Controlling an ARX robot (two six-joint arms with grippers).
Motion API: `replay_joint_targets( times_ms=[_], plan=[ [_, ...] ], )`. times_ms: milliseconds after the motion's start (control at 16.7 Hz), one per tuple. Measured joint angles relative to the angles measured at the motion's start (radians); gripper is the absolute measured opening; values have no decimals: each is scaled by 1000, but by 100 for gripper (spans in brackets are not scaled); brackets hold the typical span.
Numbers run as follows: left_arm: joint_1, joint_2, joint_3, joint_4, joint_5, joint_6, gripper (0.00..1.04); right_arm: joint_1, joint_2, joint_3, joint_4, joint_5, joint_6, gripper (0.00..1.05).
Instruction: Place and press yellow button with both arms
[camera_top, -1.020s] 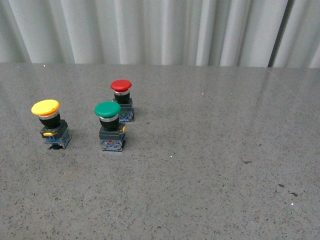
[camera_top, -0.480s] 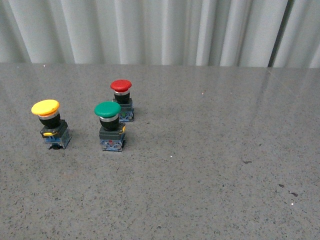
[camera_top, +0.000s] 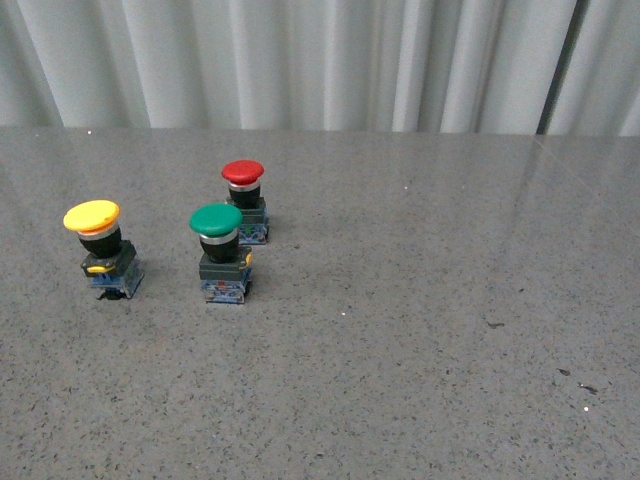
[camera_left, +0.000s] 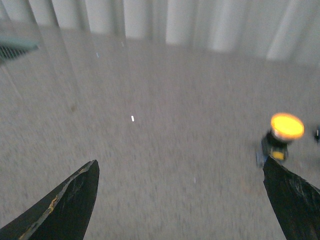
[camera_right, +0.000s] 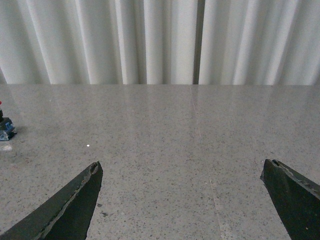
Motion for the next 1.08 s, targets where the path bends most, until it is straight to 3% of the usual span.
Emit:
replay_joint_targets(
  times_ms=[120, 240, 420, 540, 1080],
  plan=[
    [28, 206, 119, 214, 54, 48, 98, 1, 0, 0, 1, 0, 0, 98],
    [10, 490, 264, 317, 148, 106, 98, 1, 0, 0, 0, -1, 0, 98],
    [-37, 902, 520, 224, 264, 122, 98, 1, 0, 0, 0, -1, 0, 98],
    [-47, 1041, 616, 202, 270, 111, 98, 1, 0, 0, 0, -1, 0, 98],
    [-26, 1218, 650, 206, 340, 90, 98, 1, 0, 0, 0, -1, 0, 98]
  ],
)
